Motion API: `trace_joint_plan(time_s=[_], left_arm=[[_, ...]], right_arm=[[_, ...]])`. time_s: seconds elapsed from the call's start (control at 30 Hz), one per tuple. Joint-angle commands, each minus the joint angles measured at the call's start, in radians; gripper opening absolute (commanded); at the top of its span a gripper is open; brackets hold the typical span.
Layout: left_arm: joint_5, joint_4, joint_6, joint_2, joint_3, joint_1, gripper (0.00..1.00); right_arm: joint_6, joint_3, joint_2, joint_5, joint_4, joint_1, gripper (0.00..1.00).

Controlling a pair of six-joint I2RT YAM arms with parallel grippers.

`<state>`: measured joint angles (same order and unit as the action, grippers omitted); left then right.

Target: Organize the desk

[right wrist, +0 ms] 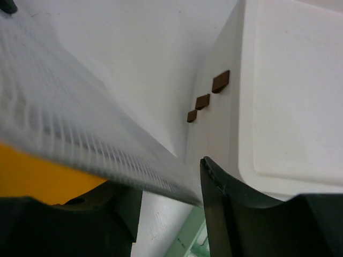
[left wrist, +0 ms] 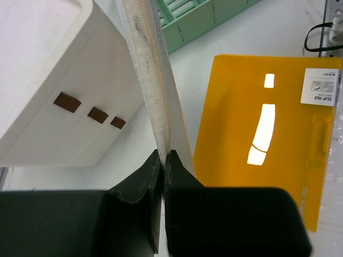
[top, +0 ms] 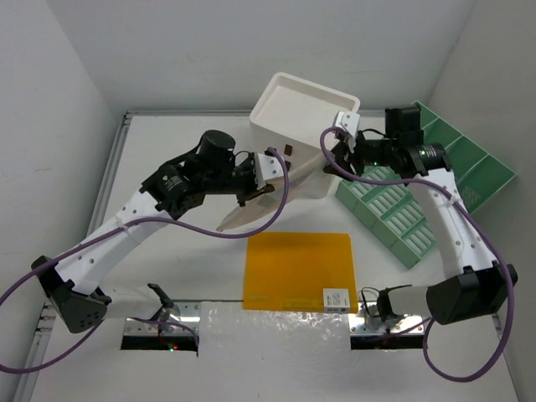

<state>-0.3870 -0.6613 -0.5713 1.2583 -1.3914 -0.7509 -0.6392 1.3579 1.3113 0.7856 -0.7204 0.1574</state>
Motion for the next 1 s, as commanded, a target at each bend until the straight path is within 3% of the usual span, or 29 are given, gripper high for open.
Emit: trace_joint_plan(time_s=[0.0,0.03,0.1,0.13,0.17,0.27,0.37,0.43,0.5,0.57,0.6,0.63,0.67,0.7,0.73,0.77,0.8,0.87,0.9,0.97], left_arm=[[-0.082,0.049,-0.019,-0.046,-0.038,0.002,0.0],[-0.085,0.058,-0.013,-0.045,-0.029,0.002,0.0],[-0.089,0.089,-0.007,-0.033,-0.021,0.002,0.0],[-0.082,0.1,-0.001,-0.025,-0.018,0.002,0.01],[-0.076,0.117,0.013,-0.016,-0.018,0.002,0.18],[-0.043,0.141,0.036,0.024,-0.017,0.002,0.54],[-0.012,0.183,0.047,0.067,-0.009,0.001,0.64],[0.013,0.201,0.054,0.099,-0.006,0.001,0.65],[0.029,0.223,0.07,0.136,-0.014,0.001,0.63],[0.033,0.242,0.094,0.168,-0.03,0.001,0.53],[0.036,0.25,0.105,0.176,-0.037,0.001,0.32],[0.039,0.268,0.114,0.185,-0.043,0.001,0.17],[0.045,0.279,0.126,0.199,-0.049,0.001,0.05],[0.057,0.29,0.155,0.204,-0.055,0.001,0.0],[0.06,0.319,0.174,0.208,-0.057,0.001,0.0],[0.06,0.333,0.195,0.211,-0.057,0.001,0.0],[0.062,0.351,0.253,0.211,-0.06,0.001,0.0],[0.062,0.393,0.315,0.222,-0.101,-0.001,0.0],[0.068,0.402,0.382,0.234,-0.128,-0.001,0.0],[0.086,0.39,0.433,0.286,-0.248,-0.004,0.0]], right_arm=[[-0.054,0.093,0.034,0.029,-0.059,0.06,0.43],[-0.06,0.121,0.06,-0.044,-0.104,0.111,0.33],[-0.088,0.156,0.088,-0.117,-0.163,0.174,0.22],[-0.105,0.193,0.1,-0.138,-0.224,0.186,0.04],[-0.112,0.204,0.109,-0.157,-0.243,0.192,0.01],[-0.139,0.178,0.051,-0.167,-0.212,0.195,0.0],[-0.162,0.139,-0.012,-0.158,-0.172,0.195,0.0],[-0.163,0.144,-0.029,-0.128,-0.169,0.195,0.0],[-0.163,0.162,-0.038,-0.12,-0.18,0.199,0.0],[-0.168,0.179,-0.038,-0.131,-0.2,0.2,0.0],[-0.172,0.182,-0.04,-0.138,-0.209,0.2,0.0],[-0.175,0.184,-0.041,-0.141,-0.212,0.2,0.0],[-0.175,0.181,-0.052,-0.147,-0.212,0.2,0.0],[-0.171,0.169,-0.063,-0.152,-0.197,0.2,0.01],[-0.146,0.156,-0.075,-0.186,-0.168,0.2,0.13],[-0.052,0.141,-0.092,-0.23,-0.122,0.2,0.55],[0.007,0.1,-0.137,-0.385,0.0,0.199,0.69],[0.217,0.06,-0.19,-0.616,0.128,0.197,0.93],[0.266,0.035,-0.237,-0.722,0.184,0.192,0.98],[0.404,0.038,-0.273,-0.941,0.174,0.174,0.99]])
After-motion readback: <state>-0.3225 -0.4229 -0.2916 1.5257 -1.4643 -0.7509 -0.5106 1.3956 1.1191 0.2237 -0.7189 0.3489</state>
